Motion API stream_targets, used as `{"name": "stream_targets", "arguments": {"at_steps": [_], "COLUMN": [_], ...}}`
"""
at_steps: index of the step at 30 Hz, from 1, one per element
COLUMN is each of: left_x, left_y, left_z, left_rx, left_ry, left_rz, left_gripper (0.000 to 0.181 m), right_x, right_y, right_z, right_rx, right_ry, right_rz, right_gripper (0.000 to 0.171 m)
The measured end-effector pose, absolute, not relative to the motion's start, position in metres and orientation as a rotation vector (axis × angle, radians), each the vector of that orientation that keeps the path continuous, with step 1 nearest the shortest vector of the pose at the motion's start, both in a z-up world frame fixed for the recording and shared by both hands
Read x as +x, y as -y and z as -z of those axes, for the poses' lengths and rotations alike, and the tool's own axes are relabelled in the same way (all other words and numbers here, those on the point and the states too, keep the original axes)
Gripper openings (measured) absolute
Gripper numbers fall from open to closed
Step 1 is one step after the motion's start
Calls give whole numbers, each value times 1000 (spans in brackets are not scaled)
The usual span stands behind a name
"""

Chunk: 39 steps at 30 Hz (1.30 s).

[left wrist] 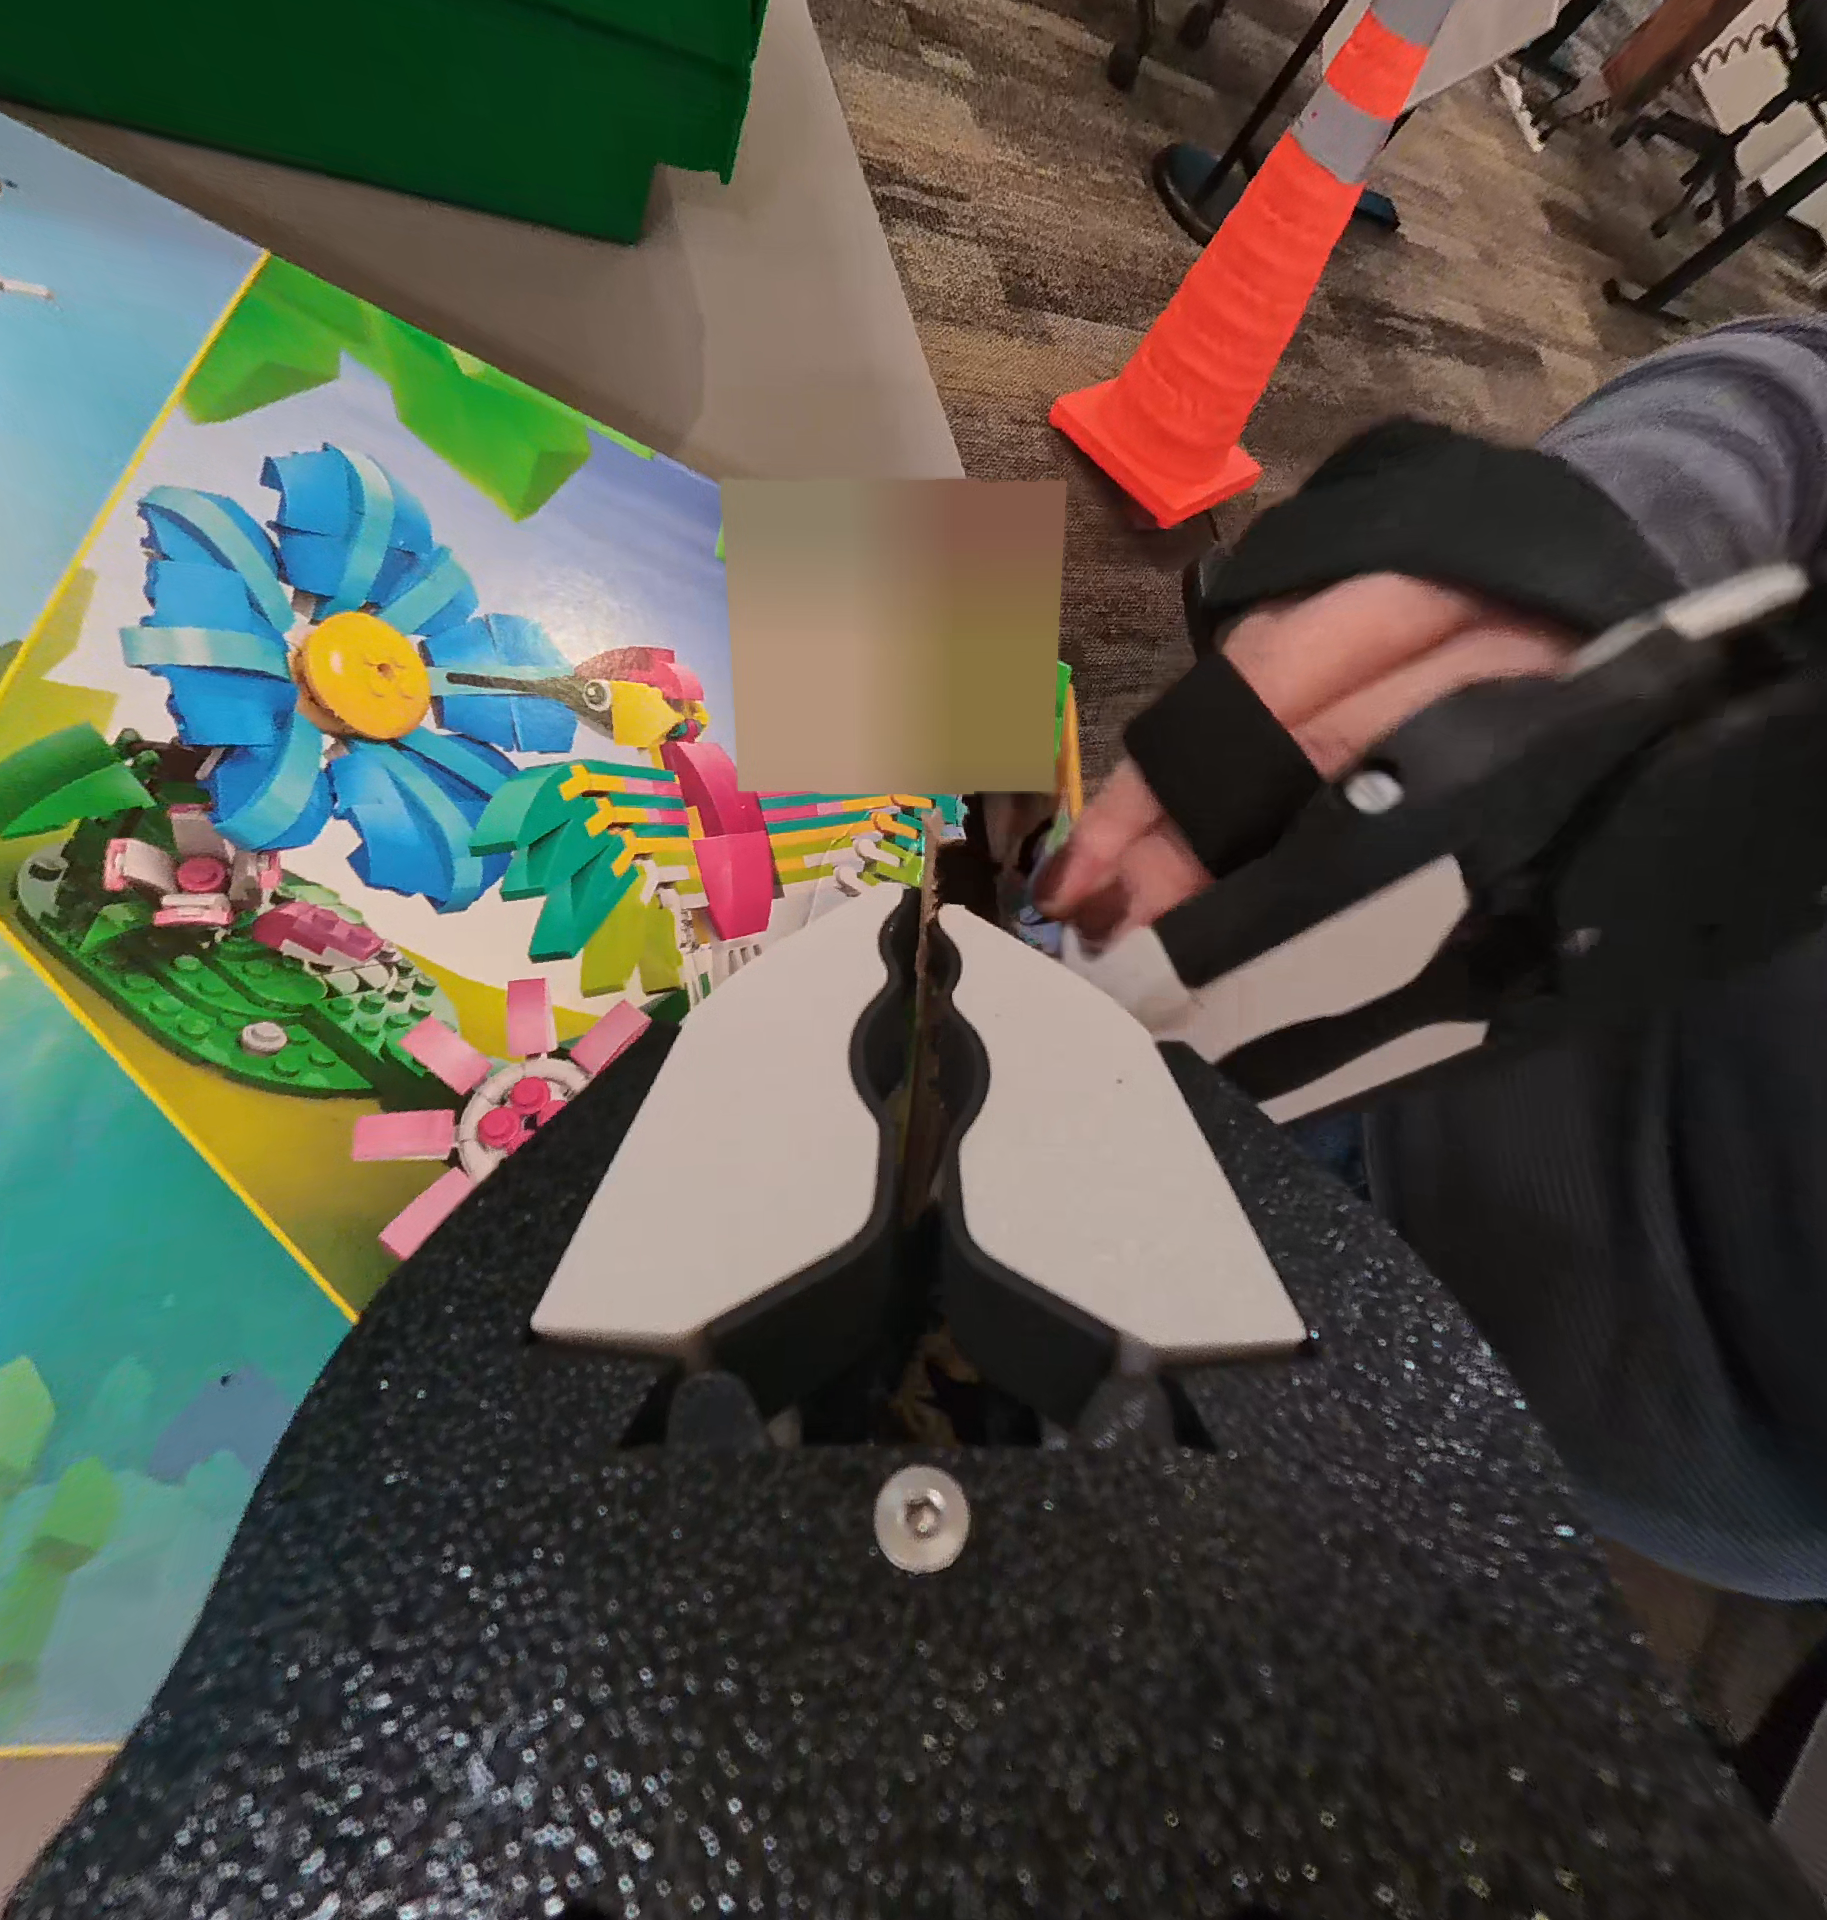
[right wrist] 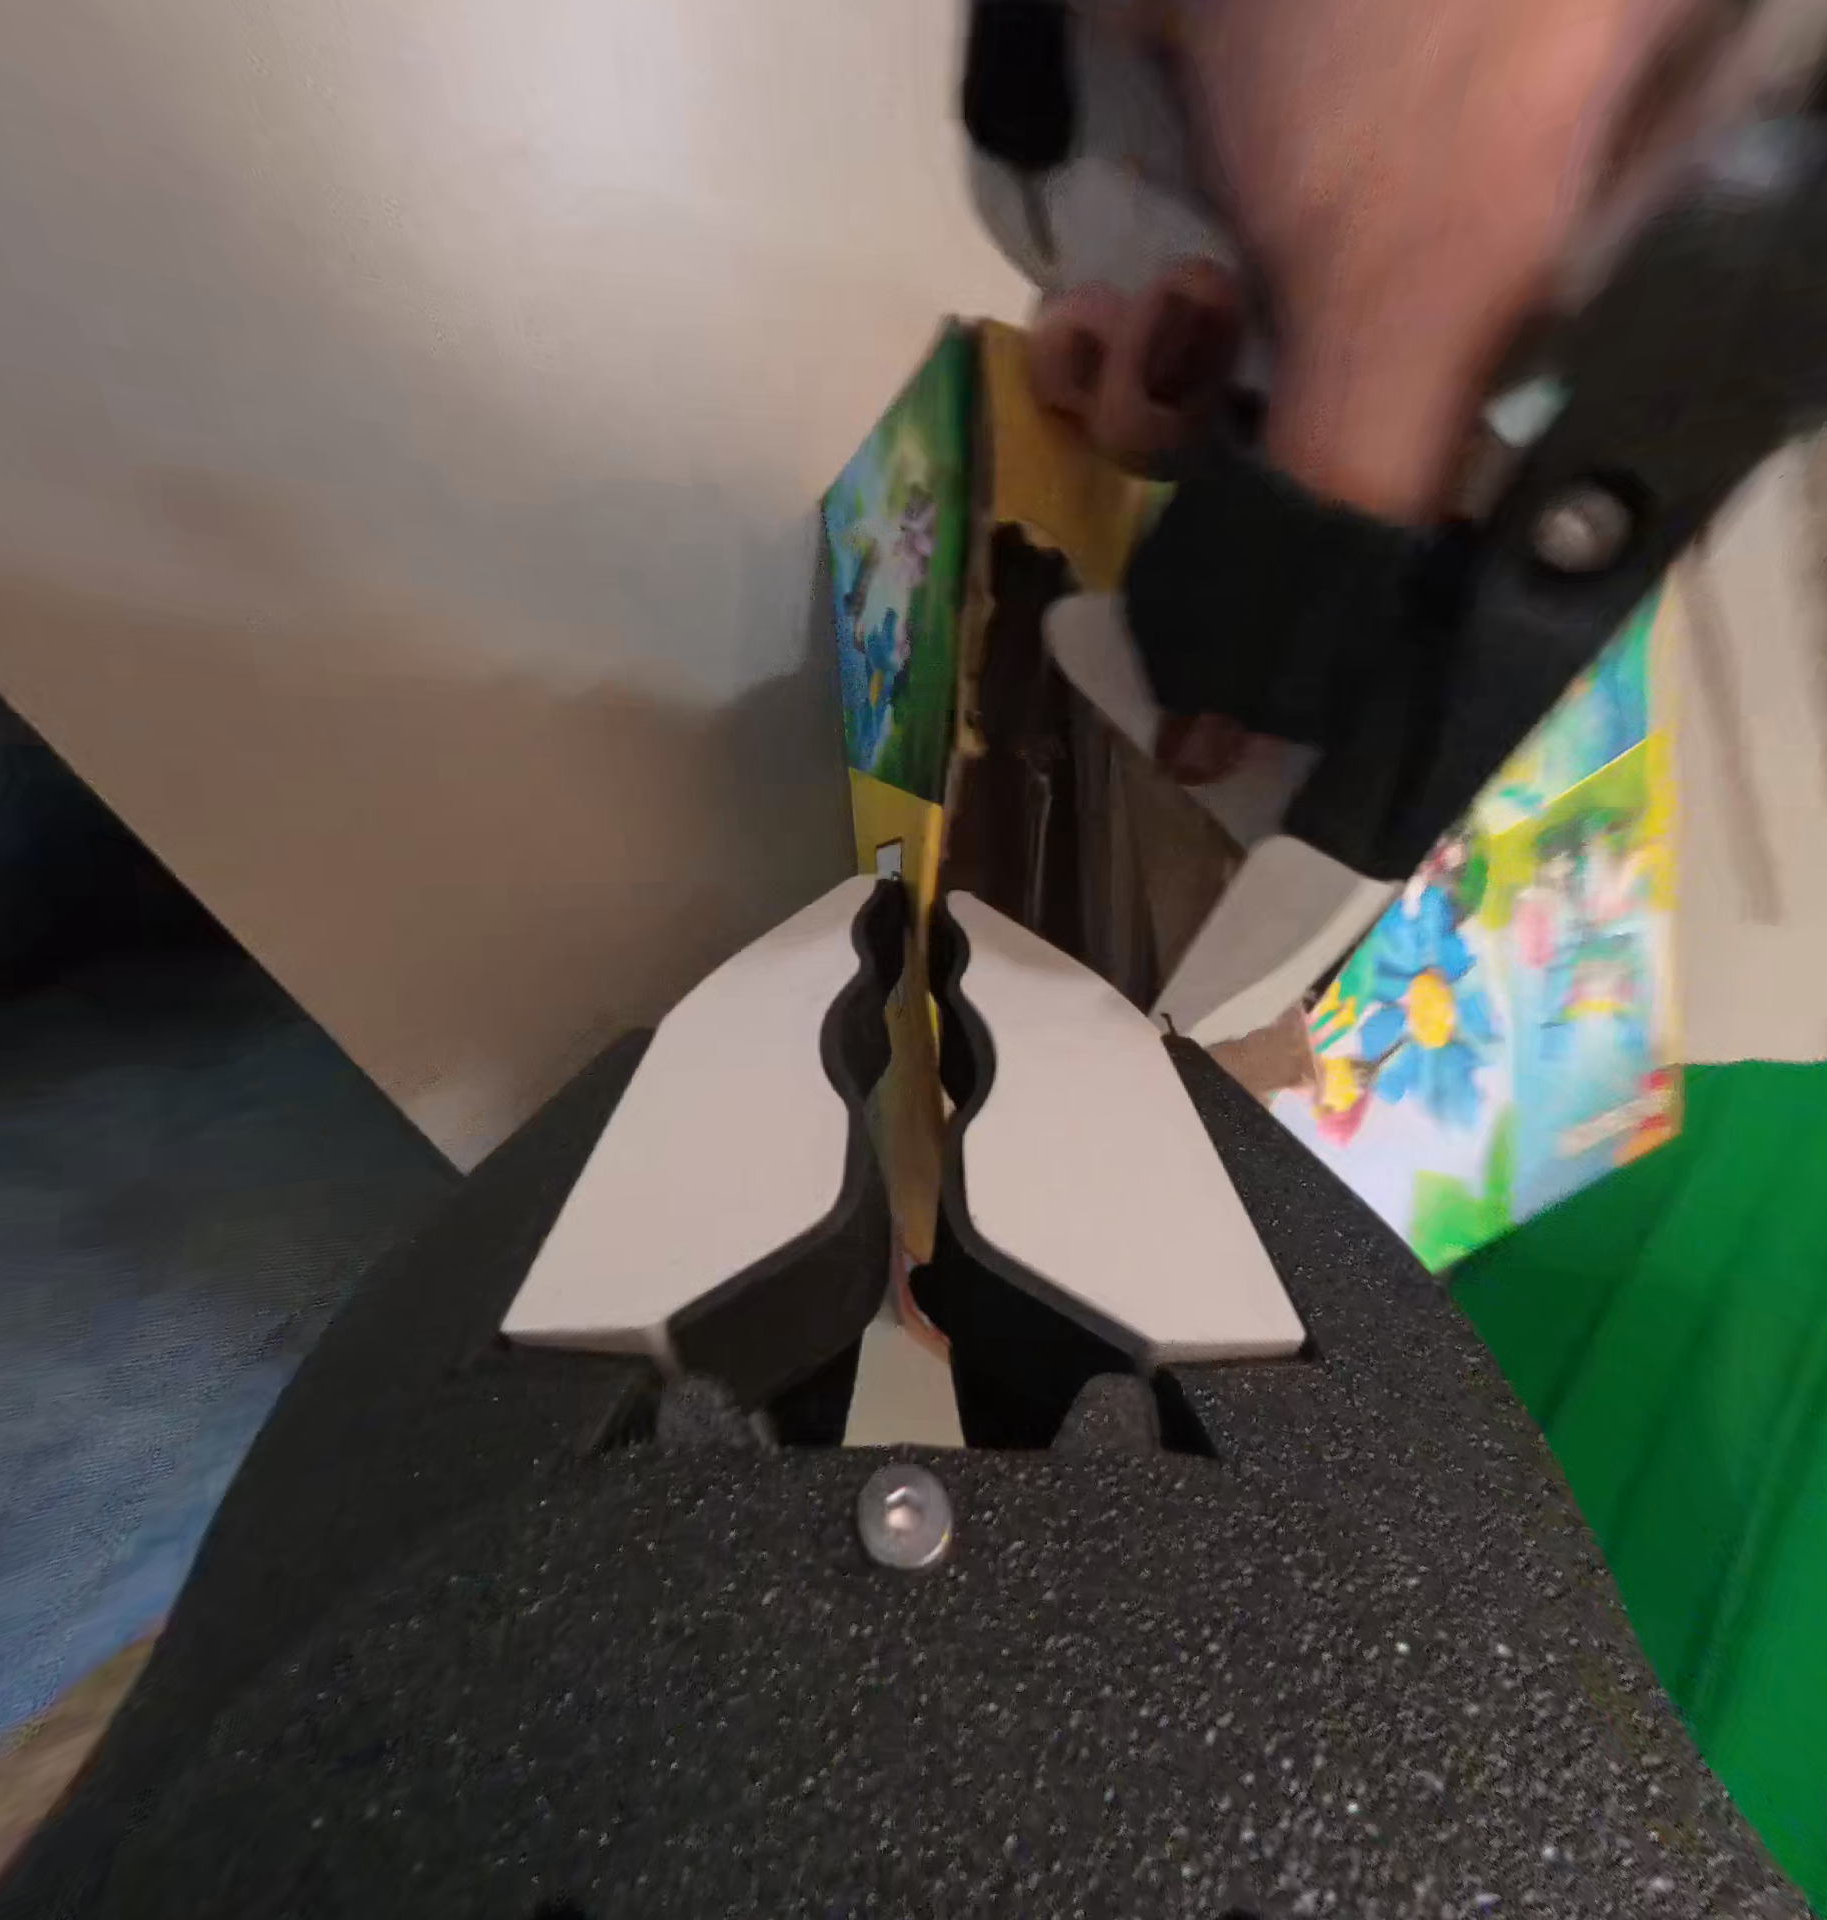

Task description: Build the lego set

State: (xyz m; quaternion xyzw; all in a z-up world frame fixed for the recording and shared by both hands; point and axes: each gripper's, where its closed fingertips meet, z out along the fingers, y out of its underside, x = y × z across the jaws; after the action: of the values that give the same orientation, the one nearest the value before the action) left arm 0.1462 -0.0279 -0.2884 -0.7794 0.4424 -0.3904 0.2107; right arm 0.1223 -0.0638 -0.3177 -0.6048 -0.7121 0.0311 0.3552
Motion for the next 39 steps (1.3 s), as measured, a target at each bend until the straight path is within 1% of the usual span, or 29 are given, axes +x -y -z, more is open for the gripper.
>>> {"name": "stream_targets", "arguments": {"at_steps": [1,7,19,21,24,25,26,27,28,29,31,33,35,39], "left_x": [146,145,142,142,142,142,142,142,142,142,142,142,141,140], "left_y": [28,27,25,26,27,27,27,27,27,27,27,26,25,22], "left_z": [288,290,296,295,294,294,294,294,294,294,293,293,293,292], "left_rx": [-2168,-2201,-2317,-2356,-2388,-2387,-2387,-2385,-2381,-2376,-2367,-2362,-2365,-2360], "left_ry": [-1226,-1224,-1144,-1090,-1021,-1012,-1009,-1010,-1008,-1002,-997,-993,-974,-944], "left_rz": [1095,1129,1161,1214,1312,1324,1325,1322,1322,1326,1327,1326,1328,1341], "left_gripper": [0,0,0,0,0,0,0,0,0,0,0,0,0,0], "right_x": [122,122,120,121,120,119,118,117,115,114,111,110,115,123], "right_y": [66,68,67,67,66,68,73,80,86,90,91,89,83,77], "right_z": [318,317,313,312,309,308,310,313,314,312,306,302,307,325], "right_rx": [-1470,-1053,-734,-739,-1088,-1187,-1291,-1402,-1508,-1601,-1771,-1905,-1918,-1895], "right_ry": [1847,1763,1600,1603,1613,1635,1664,1681,1687,1680,1638,1636,1737,1929], "right_rz": [7,403,511,486,140,37,-71,-186,-307,-421,-609,-675,-539,-242], "right_gripper": [4,8,13,14,12,20,33,49,59,64,70,75,68,74]}}
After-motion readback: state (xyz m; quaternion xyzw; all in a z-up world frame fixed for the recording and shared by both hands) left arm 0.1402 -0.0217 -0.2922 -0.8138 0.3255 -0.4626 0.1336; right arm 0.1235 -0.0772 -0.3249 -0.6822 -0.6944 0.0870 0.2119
